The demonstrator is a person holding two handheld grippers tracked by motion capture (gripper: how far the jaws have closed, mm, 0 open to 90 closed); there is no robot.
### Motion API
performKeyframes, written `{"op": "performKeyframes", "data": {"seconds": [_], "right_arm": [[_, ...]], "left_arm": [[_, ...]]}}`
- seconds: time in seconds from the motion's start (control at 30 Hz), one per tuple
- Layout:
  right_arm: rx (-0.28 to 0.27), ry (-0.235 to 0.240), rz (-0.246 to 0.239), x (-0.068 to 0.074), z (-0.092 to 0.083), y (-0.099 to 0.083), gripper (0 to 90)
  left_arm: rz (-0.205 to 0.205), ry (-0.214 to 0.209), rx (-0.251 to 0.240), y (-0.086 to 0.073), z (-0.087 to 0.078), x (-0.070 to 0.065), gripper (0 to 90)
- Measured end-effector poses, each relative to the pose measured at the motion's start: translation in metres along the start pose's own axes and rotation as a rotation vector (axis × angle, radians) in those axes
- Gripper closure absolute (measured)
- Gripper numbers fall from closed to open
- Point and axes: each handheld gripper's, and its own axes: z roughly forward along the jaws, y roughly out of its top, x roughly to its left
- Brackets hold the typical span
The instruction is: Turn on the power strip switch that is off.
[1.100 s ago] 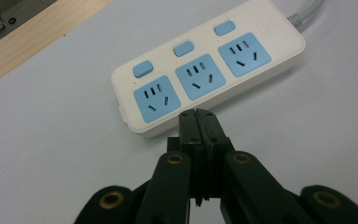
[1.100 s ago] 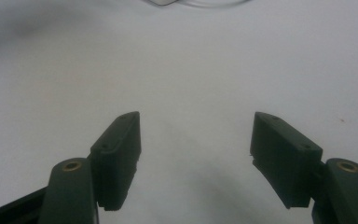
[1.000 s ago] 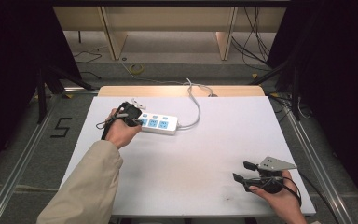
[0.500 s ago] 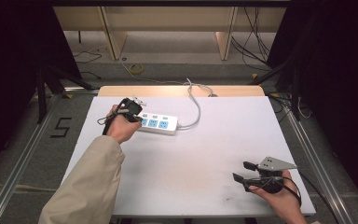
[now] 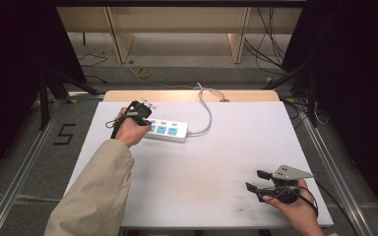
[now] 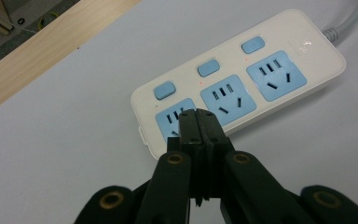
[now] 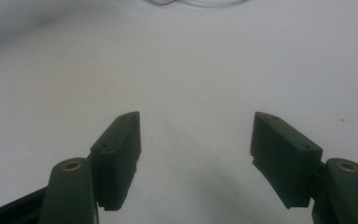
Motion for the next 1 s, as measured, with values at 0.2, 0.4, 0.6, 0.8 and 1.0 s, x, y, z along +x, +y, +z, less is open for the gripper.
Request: {"op": "performKeyframes", "data": {"seconds": [0.2, 0.4, 0.6, 0.8, 1.0], "right_arm": [[0.000, 0.000, 0.000, 0.000, 0.000, 0.000, 34.3], [0.001, 0.000, -0.001, 0.000, 0.000, 0.000, 34.3], [0.001, 0.001, -0.002, 0.000, -0.001, 0.000, 34.3], [0.001, 0.002, -0.003, 0.000, -0.001, 0.000, 34.3], [0.001, 0.003, -0.003, 0.000, -0.001, 0.000, 34.3]], "left_arm": [[-0.003, 0.004, 0.000, 0.005, 0.003, 0.001, 89.8], [0.004, 0.005, 0.009, 0.008, 0.008, 0.002, 89.8], [0.012, 0.005, 0.013, 0.011, 0.011, 0.000, 89.8], [0.018, 0.010, 0.016, 0.016, 0.013, 0.001, 89.8], [0.030, 0.014, 0.025, 0.020, 0.014, 0.002, 89.8]]}}
